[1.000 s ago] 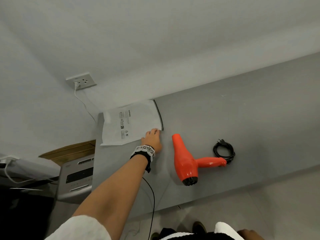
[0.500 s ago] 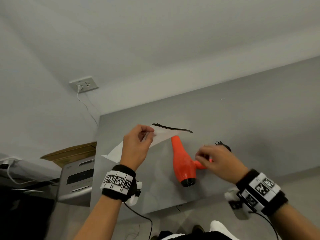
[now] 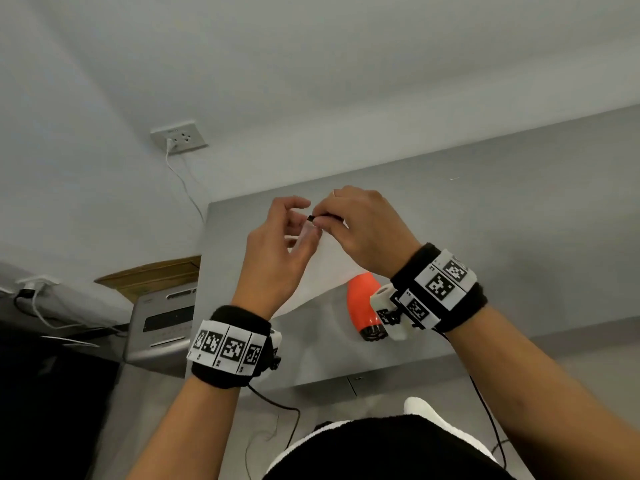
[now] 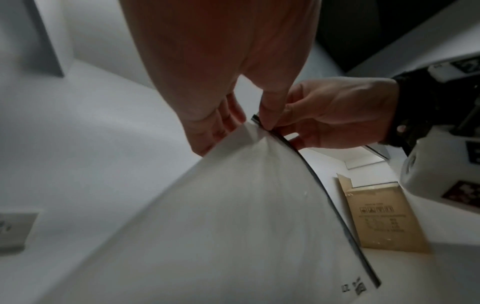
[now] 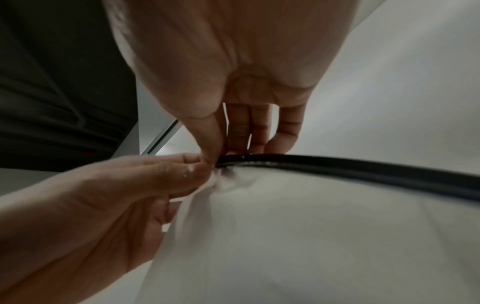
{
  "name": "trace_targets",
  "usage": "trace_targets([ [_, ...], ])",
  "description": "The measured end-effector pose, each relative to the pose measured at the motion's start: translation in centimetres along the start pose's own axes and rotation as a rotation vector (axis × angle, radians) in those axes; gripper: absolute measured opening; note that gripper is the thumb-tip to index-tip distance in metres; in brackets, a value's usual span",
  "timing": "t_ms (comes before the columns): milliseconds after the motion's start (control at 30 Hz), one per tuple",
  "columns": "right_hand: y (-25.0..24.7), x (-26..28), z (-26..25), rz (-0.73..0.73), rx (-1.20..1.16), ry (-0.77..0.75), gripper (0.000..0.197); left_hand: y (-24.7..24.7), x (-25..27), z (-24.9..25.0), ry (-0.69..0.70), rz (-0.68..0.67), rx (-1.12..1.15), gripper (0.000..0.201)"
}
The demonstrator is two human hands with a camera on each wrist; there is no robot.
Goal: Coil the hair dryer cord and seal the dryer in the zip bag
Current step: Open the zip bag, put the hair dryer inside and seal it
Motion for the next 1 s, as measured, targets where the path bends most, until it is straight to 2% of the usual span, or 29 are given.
trace_targets([
  [167, -0.3, 0.5, 0.2, -0.004, 0.035, 0.042, 0.026, 0.1, -0.5, 0.2, 0.034, 0.054, -0.127, 0.003],
  [400, 0.8, 1.7, 0.9, 0.035, 0.025, 0.047, 0.019, 1.0, 0.1, 0.7, 0.111, 0.053, -0.161, 0.004],
  [633, 2.1, 3.2, 4.0, 0.014, 0.104, 0.150, 0.012, -0.8, 0.9, -0.3, 0.052, 0.209, -0.092, 0.008],
  [733, 2.0, 3.7, 4.6, -0.007, 0.171, 0.169, 0.013, -1.0, 1.0, -0.8, 0.006, 0.073, -0.200, 0.010],
  [833, 2.0, 3.4, 3.7, -0.044, 0.292, 0.126, 0.014, -0.3, 0.7, -0.1, 0.021, -0.102, -0.408, 0.038],
  [866, 2.1, 3.2, 3.2, -0.056, 0.325, 0.101, 0.013, 0.1, 0.5, 0.4, 0.044, -0.153, -0.504, 0.041],
  [933, 2.4, 2.9, 2.6, -0.076, 0.354, 0.061, 0.013, 1.0, 0.1, 1.1, 0.051, -0.231, -0.686, 0.033],
  [1000, 2.3, 2.9, 2.5, -0.078, 0.357, 0.043, 0.013, 1.4, -0.3, 1.0, 0.032, -0.222, -0.726, 0.019],
])
Point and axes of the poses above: each hand's wrist, its own x-axis away from the middle knuckle, its own y-axis out of the palm, z = x × y, the point moved 3 cm from there along -x, towards the middle knuckle, and after that the axes turned 14 degrees about -z, right-handed, at the moved point
